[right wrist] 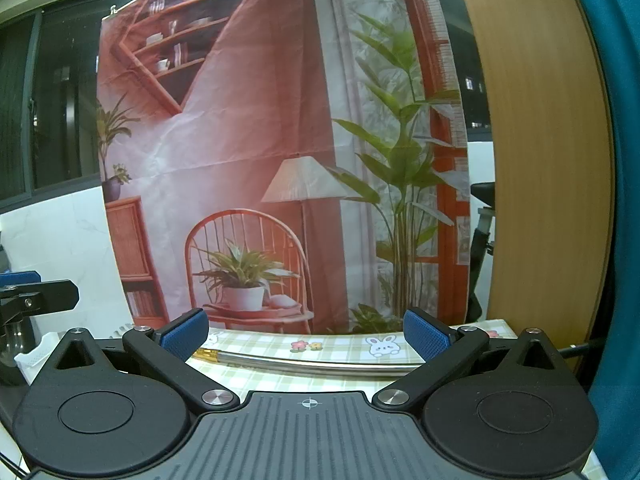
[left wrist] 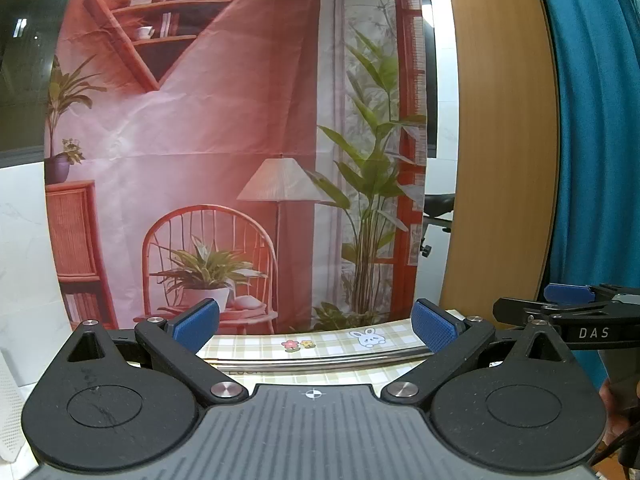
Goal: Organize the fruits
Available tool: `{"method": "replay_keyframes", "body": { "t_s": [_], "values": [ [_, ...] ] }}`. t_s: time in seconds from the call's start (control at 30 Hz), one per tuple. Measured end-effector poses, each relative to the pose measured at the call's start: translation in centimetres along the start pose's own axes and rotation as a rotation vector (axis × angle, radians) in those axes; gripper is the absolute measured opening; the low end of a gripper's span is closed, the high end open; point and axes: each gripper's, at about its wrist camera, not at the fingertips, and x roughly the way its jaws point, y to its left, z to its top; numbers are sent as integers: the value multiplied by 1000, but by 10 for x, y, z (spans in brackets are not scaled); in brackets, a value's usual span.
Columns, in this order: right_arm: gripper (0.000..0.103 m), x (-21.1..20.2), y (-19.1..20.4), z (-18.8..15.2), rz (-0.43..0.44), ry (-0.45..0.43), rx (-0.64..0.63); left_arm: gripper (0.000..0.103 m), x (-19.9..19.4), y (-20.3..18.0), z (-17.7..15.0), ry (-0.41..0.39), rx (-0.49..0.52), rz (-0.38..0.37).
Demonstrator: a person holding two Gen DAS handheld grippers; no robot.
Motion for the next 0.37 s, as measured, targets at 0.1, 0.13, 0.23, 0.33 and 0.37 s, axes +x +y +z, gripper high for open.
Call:
{"method": "replay_keyframes", "body": {
  "t_s": [0.1, 0.13, 0.23, 0.33, 0.37],
  "values": [
    [103, 0, 0, 0, 0, 0, 0, 103, 0, 0, 0, 0, 0, 1],
    [103, 0, 0, 0, 0, 0, 0, 103, 0, 0, 0, 0, -1, 0],
    [103, 0, 0, 0, 0, 1, 1, 103, 0, 0, 0, -1, 0, -1],
    [103, 0, 0, 0, -1, 0, 0, 103, 0, 0, -1, 0, 0, 0],
    [103, 0, 0, 0, -1, 0, 1, 103, 0, 0, -1, 1, -1, 1]
  ]
}}
